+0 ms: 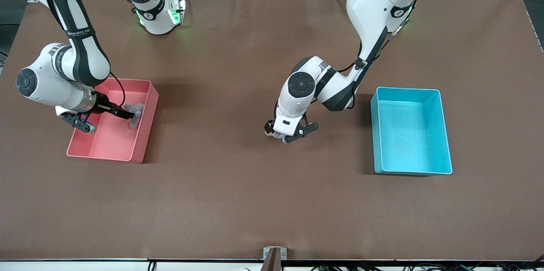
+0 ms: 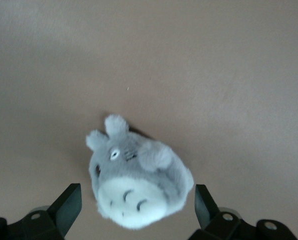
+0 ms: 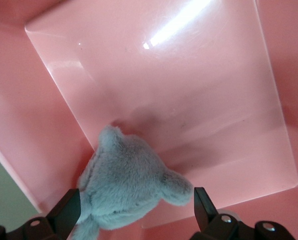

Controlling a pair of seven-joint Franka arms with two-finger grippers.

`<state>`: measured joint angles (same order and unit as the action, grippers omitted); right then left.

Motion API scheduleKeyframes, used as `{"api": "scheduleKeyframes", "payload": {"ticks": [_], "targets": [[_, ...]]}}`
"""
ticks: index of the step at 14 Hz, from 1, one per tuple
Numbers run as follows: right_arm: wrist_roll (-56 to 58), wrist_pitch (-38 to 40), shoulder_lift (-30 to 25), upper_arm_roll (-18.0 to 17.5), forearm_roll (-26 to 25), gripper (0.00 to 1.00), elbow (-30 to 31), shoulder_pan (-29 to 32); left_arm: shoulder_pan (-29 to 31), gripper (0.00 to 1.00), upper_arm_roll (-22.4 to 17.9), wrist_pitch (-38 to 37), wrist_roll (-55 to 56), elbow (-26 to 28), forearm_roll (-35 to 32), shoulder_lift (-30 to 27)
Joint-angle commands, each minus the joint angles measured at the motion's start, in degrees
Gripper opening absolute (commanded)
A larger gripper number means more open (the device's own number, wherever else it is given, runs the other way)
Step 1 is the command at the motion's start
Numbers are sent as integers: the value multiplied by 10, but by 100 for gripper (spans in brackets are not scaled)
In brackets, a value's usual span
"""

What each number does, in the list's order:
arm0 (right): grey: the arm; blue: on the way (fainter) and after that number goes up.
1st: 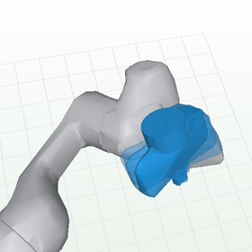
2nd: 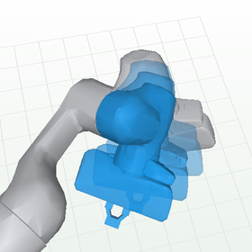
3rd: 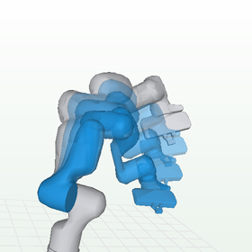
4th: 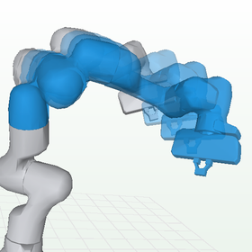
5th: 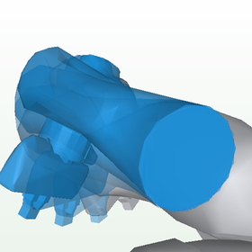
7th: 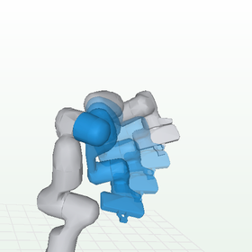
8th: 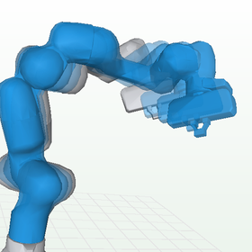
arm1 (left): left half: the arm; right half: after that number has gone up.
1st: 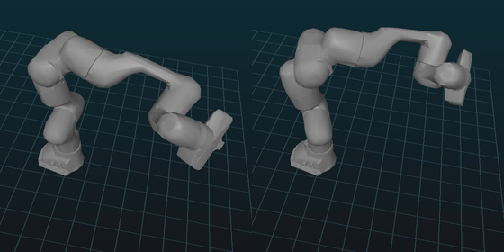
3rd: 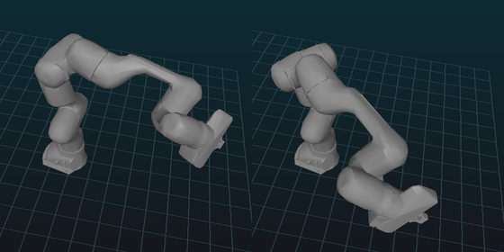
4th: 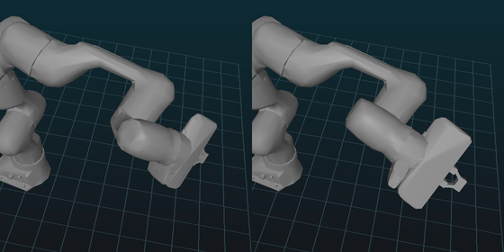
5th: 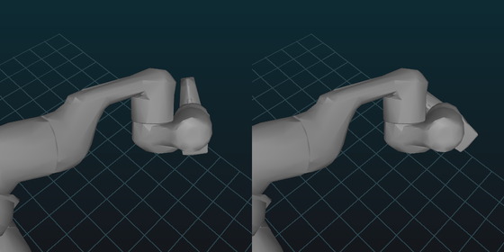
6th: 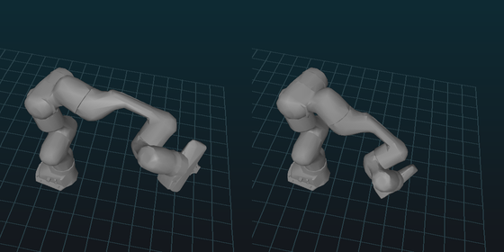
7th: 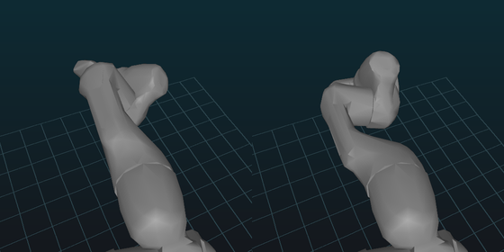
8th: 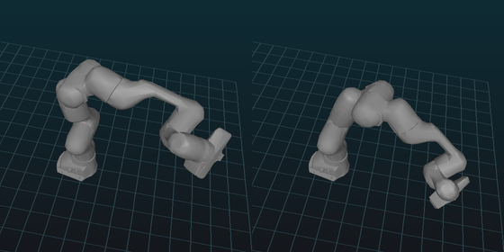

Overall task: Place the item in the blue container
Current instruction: 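Carry the plush with the left gripper while the right gripper grasps the cat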

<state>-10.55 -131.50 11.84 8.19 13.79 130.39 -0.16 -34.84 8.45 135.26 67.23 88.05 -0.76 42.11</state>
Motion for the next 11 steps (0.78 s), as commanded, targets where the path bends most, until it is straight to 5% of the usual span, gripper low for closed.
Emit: {"api": "scheduleKeyframes", "payload": {"ticks": [1, 6, 9, 11], "targets": [[5, -17, 11, -7, 43, 100, 10, 2, -8, 100, -5, 11, 4, -14, -19, 17], [5, -25, 42, -7, 44, 100, 9, 2, -8, 96, -5, 40, 5, -14, -21, 32], [6, -29, 54, -7, 44, 100, 9, 2, -8, 51, -5, 40, 7, -13, -20, 33], [6, -29, 62, -7, 44, 100, 9, 2, -8, 33, -5, 40, 7, -11, -20, 33]]}}
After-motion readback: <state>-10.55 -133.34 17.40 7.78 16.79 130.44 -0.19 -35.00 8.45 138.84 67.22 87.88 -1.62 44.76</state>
